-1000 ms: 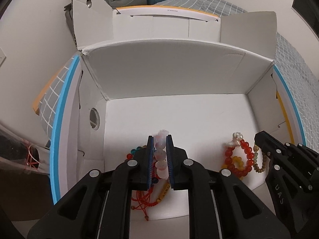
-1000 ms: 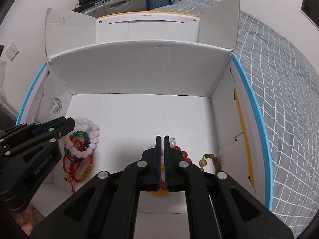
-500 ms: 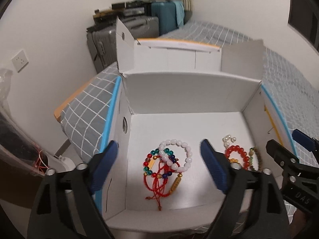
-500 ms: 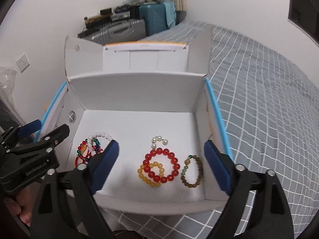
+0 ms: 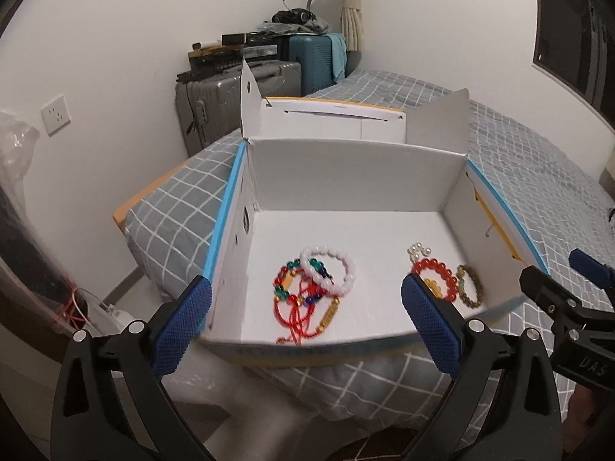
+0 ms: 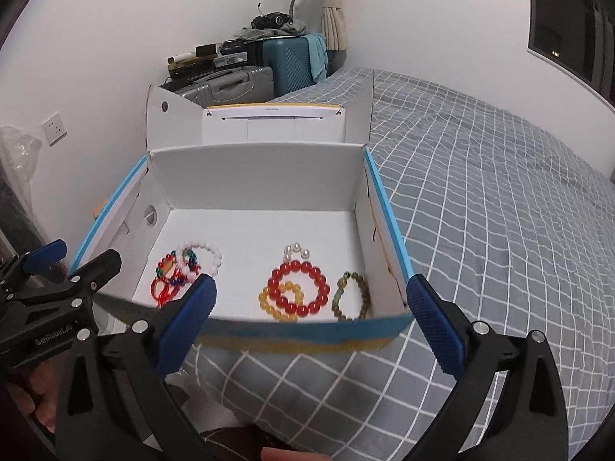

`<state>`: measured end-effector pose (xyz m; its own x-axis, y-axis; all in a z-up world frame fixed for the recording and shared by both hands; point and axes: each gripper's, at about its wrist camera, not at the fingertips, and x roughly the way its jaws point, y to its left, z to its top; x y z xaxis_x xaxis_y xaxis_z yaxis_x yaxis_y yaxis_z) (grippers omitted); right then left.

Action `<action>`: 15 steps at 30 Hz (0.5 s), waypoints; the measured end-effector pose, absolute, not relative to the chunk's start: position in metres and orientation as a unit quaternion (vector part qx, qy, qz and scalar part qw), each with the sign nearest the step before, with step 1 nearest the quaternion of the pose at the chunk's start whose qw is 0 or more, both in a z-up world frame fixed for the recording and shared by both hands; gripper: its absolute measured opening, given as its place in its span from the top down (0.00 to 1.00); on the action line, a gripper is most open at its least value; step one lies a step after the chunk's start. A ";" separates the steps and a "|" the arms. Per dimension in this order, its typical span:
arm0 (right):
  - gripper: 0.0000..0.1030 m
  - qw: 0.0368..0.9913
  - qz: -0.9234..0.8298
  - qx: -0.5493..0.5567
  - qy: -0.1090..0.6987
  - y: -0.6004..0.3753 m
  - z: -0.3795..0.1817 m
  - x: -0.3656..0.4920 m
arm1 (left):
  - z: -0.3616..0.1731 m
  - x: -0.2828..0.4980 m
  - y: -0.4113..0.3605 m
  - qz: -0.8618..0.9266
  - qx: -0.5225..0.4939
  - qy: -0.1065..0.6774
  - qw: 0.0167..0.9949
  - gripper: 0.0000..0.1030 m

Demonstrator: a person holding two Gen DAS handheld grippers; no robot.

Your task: Organize jewelry

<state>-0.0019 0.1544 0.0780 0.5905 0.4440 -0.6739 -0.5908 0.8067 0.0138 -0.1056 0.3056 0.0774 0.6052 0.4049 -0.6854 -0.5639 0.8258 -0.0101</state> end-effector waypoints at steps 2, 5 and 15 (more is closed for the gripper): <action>0.07 0.887 0.289 -0.108 0.343 0.151 0.074 -0.007 | 0.073 -0.111 0.301 0.271 -0.110 0.349 0.890 0.06; 0.07 0.888 0.286 -0.108 0.343 0.149 0.068 -0.012 | 0.069 -0.114 0.296 0.272 -0.104 0.347 0.892 0.06; 0.07 0.891 0.282 -0.107 0.338 0.147 0.066 -0.016 | 0.062 -0.120 0.292 0.276 -0.106 0.343 0.892 0.06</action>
